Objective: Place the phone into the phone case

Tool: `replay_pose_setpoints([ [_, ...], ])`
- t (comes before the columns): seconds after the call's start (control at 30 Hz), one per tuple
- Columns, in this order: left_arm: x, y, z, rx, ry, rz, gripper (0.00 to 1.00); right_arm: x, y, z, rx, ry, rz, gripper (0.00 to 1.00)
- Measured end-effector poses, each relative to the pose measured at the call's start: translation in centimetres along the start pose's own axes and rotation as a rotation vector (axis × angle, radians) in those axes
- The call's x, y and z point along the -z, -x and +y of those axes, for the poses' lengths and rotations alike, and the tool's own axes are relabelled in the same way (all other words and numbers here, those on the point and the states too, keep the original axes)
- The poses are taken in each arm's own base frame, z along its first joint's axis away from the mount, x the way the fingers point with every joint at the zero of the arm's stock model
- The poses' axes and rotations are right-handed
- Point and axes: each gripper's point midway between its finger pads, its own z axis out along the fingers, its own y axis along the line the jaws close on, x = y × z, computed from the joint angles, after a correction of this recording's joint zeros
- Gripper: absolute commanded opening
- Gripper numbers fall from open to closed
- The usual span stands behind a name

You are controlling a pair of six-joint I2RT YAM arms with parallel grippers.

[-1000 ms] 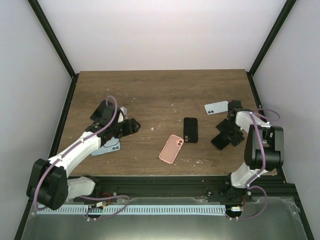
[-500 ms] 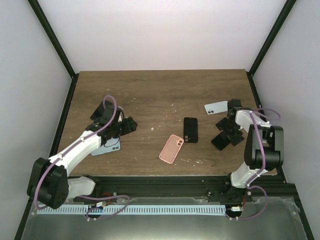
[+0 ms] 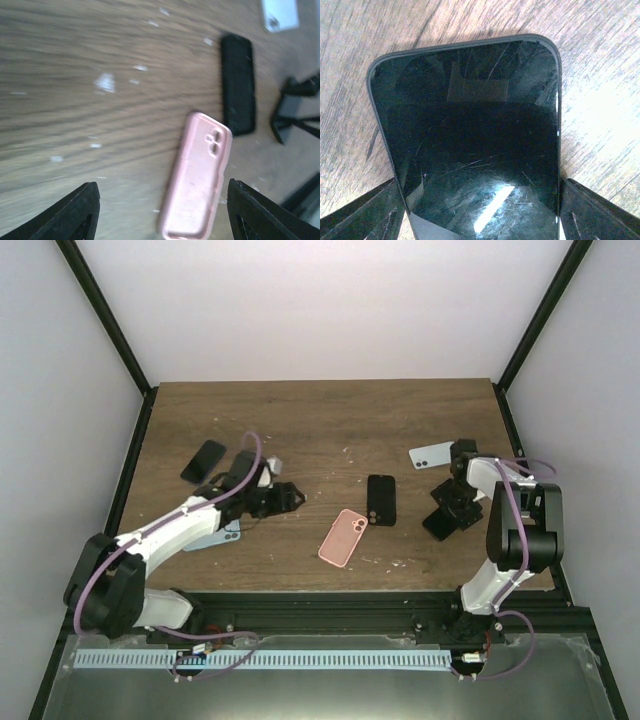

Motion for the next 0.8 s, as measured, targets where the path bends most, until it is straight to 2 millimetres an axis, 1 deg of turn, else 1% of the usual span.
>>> replay_pose_setpoints([
  [0.13,-1.9,-2.4,-4.9,-0.097,-0.108,0.071,0.7,0.0,0.0,0.2,0.013,-0.005,-0.012,0.77],
  [0.3,-4.0,-6.6,-10.7,-0.18,-0.247,0.162,0.7,0.2,0.1,0.2,0.031,-0.006,-0.022,0.76],
  [0.37,-5.3,-8.1,-12.7,-0.197,-0.293,0.207,0.7,0.3,0.1,0.3,0.055,-0.003,-0.025,0.76],
  [0.43,-6.7,-9.3,-14.3,-0.211,-0.329,0.25,0.69,0.6,0.1,0.7,0.09,0.016,-0.033,0.73],
  [0.47,-7.5,-9.7,-14.8,-0.213,-0.342,0.265,0.69,0.8,0.1,0.9,0.11,0.031,-0.039,0.73],
  [0.53,-8.9,-10.6,-15.3,-0.209,-0.358,0.298,0.68,1.4,0.1,1.7,0.152,0.065,-0.058,0.72],
  [0.67,-10.7,-11.2,-13.8,-0.185,-0.316,0.324,0.68,2.5,-0.4,3.2,0.242,0.131,-0.075,0.71],
  [0.73,-10.9,-10.8,-13.1,-0.172,-0.296,0.314,0.68,3.0,-0.9,4.3,0.308,0.178,-0.08,0.71],
  [0.8,-10.6,-9.7,-12.4,-0.152,-0.285,0.287,0.68,3.8,-1.8,5.7,0.39,0.236,-0.087,0.71],
])
